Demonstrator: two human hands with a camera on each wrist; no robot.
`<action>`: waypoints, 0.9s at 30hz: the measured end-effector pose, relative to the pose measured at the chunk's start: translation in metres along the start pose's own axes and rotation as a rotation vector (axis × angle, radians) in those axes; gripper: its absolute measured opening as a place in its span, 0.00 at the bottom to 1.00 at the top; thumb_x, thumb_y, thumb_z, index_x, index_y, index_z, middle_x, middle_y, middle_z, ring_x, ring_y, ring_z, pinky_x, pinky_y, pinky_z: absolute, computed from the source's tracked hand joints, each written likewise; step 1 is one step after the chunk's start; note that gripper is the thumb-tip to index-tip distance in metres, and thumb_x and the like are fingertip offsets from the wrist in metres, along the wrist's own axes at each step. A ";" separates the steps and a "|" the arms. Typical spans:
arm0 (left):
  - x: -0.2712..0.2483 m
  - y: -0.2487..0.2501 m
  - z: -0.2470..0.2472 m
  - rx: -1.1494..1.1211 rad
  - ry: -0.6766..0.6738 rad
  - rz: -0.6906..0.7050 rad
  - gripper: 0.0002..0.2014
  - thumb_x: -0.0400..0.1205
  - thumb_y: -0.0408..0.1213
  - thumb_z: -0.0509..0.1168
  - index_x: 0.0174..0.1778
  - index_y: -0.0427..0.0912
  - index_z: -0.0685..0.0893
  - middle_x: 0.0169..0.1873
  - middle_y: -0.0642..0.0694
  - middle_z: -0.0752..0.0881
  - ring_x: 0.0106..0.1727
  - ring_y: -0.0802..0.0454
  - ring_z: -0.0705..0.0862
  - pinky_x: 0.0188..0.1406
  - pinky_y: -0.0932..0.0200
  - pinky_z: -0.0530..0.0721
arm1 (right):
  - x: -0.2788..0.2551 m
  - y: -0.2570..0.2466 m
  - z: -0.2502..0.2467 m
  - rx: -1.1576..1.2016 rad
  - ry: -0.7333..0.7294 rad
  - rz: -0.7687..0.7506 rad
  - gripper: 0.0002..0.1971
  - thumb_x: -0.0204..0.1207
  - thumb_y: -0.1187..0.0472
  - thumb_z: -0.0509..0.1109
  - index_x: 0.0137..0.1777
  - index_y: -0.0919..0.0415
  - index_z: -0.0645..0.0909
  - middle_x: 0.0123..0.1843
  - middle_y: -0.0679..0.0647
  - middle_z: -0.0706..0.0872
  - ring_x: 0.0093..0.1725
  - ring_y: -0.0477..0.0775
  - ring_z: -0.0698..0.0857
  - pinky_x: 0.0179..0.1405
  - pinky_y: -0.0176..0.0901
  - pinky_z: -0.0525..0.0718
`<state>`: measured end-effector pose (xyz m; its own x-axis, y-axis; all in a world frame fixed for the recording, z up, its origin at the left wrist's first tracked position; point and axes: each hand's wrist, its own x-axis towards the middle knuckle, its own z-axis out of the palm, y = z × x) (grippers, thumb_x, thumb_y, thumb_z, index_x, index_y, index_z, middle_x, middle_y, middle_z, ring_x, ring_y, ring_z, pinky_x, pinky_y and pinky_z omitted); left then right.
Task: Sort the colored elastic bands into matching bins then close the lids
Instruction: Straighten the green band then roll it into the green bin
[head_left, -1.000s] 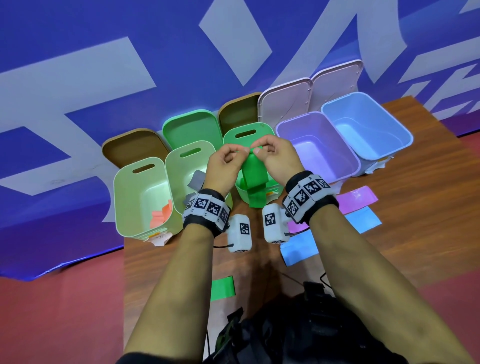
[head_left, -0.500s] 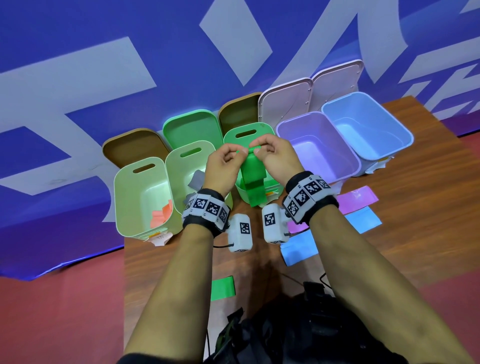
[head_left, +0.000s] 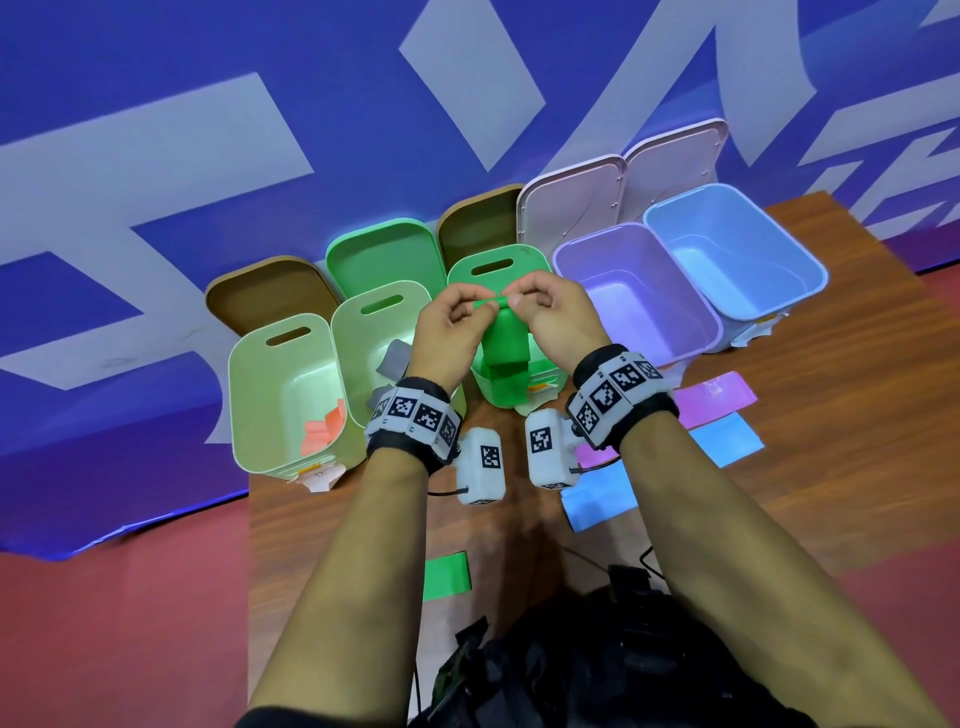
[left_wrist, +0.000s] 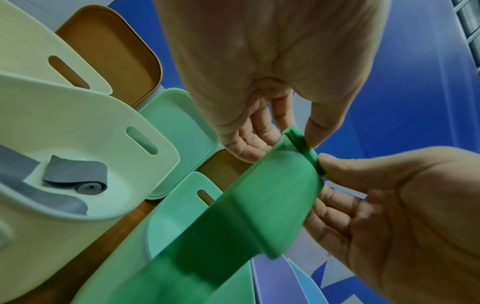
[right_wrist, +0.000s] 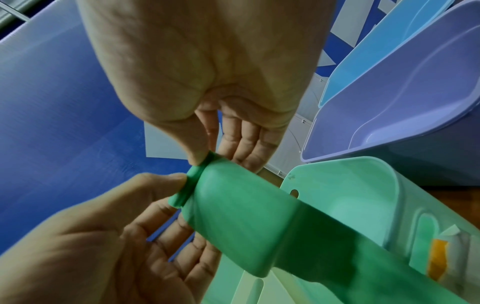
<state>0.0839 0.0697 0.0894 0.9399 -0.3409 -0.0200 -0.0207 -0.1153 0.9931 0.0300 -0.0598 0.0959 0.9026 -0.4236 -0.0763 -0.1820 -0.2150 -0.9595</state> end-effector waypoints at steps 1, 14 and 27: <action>0.000 -0.001 0.000 0.003 0.001 -0.013 0.02 0.82 0.30 0.68 0.46 0.40 0.86 0.28 0.51 0.80 0.29 0.61 0.75 0.34 0.68 0.75 | 0.000 0.000 0.000 0.000 -0.001 -0.001 0.06 0.80 0.61 0.69 0.47 0.48 0.85 0.44 0.54 0.88 0.51 0.61 0.86 0.60 0.59 0.84; -0.003 -0.008 0.002 -0.019 -0.004 -0.040 0.01 0.83 0.33 0.69 0.46 0.42 0.85 0.32 0.48 0.83 0.33 0.60 0.79 0.37 0.67 0.77 | -0.001 0.002 0.000 0.049 -0.004 -0.014 0.05 0.79 0.63 0.71 0.50 0.52 0.85 0.46 0.52 0.87 0.50 0.54 0.86 0.62 0.55 0.84; -0.003 -0.004 0.001 -0.041 0.003 0.017 0.01 0.81 0.34 0.71 0.46 0.43 0.86 0.33 0.46 0.82 0.33 0.57 0.76 0.38 0.65 0.76 | 0.000 0.007 0.002 0.106 0.025 -0.017 0.03 0.81 0.60 0.71 0.49 0.52 0.85 0.46 0.52 0.88 0.49 0.49 0.86 0.60 0.46 0.83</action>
<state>0.0806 0.0705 0.0850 0.9404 -0.3400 -0.0029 -0.0225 -0.0709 0.9972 0.0293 -0.0596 0.0885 0.8949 -0.4430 -0.0540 -0.1229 -0.1284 -0.9841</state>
